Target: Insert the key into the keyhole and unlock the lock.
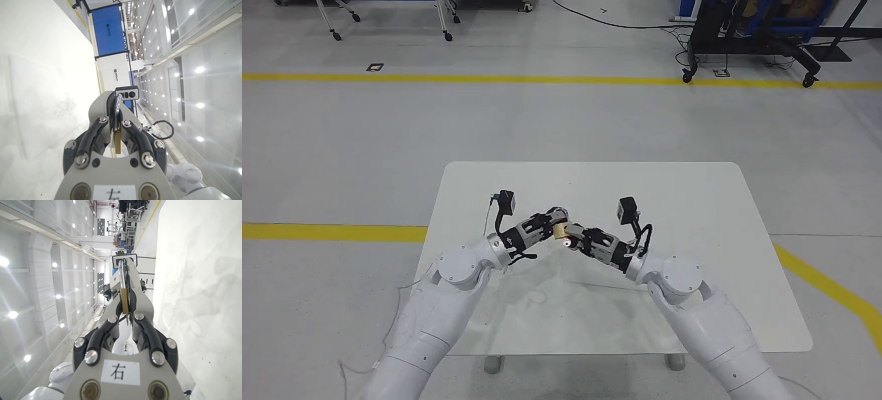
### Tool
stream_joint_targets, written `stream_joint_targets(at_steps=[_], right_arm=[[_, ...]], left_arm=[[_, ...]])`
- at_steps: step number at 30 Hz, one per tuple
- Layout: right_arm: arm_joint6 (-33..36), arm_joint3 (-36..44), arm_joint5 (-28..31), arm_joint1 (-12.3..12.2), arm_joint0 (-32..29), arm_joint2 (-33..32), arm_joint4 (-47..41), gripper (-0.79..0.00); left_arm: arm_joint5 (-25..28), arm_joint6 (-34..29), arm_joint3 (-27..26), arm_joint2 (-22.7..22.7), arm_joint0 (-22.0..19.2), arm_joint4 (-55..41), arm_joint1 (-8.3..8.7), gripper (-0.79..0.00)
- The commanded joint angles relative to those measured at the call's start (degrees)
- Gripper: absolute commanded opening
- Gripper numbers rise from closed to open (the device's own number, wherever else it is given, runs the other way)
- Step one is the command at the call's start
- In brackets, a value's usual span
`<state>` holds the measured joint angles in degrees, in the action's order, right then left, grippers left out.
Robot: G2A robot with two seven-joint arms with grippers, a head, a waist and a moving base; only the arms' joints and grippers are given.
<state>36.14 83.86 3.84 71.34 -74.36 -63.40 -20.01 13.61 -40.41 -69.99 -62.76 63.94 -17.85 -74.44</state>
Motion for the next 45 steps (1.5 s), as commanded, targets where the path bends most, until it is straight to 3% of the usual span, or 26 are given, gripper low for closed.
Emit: stream_joint_targets(at_steps=[1,4,5,6,7,20,25,31,37,40,42,44,45], right_arm=[[0.84,-0.28,0.19,-0.03,0.06,-0.17,-0.65,-0.785],[1.90,-0.59,0.40,-0.08,0.10,-0.48,-1.52,-0.785],[2.08,-0.67,0.42,-0.10,0.10,-0.60,-1.69,-0.785],[2.20,-0.70,0.48,-0.12,0.10,-0.73,-1.78,-0.785],[2.34,-0.70,0.64,-0.15,0.07,-0.84,-1.85,-0.785],[3.50,-1.22,1.34,-0.52,-0.59,-2.49,-2.73,-0.785],[3.07,-1.45,1.35,-1.48,-2.57,-6.57,-1.32,-0.785],[3.56,1.84,-7.03,-3.59,-7.43,-13.17,5.83,-0.785],[1.92,3.55,-17.55,-4.22,-8.23,-13.59,10.64,-0.785],[-0.77,2.82,-22.02,-3.89,-6.87,-11.39,12.07,-0.745],[-1.87,1.75,-24.04,-3.68,-5.94,-10.20,12.48,-0.665],[-2.42,0.92,-25.90,-3.56,-5.37,-9.19,13.12,-0.551],[-2.57,0.85,-26.53,-3.53,-5.29,-8.85,13.28,-0.453]], left_arm=[[-0.15,0.13,0.05,0.00,-0.03,0.00,-0.01,-0.785],[-0.84,-0.09,0.22,0.04,-0.09,-0.42,-0.03,-0.785],[-1.29,-0.34,0.32,0.07,-0.15,-0.64,-0.03,-0.634],[-1.81,-0.66,0.43,0.11,-0.29,-0.72,-0.03,-0.342],[-2.19,-0.92,0.50,0.16,-0.42,-0.76,-0.03,0.000],[-2.65,-1.87,0.95,0.13,-0.78,-2.28,-0.10,0.000],[-2.71,-1.74,0.97,-0.08,-0.90,-2.59,-0.09,0.000],[-2.53,-1.69,0.95,-0.63,-1.01,-3.14,-0.02,0.000],[-2.33,-1.63,1.03,-0.63,-1.07,-3.05,-0.02,0.000],[-2.33,-1.63,1.03,-0.63,-1.07,-3.05,-0.02,0.000],[-2.33,-1.63,1.03,-0.63,-1.07,-3.05,-0.02,0.000],[-2.33,-1.63,1.03,-0.63,-1.07,-3.05,-0.02,0.000],[-2.33,-1.63,1.03,-0.63,-1.07,-3.05,-0.02,0.000]])
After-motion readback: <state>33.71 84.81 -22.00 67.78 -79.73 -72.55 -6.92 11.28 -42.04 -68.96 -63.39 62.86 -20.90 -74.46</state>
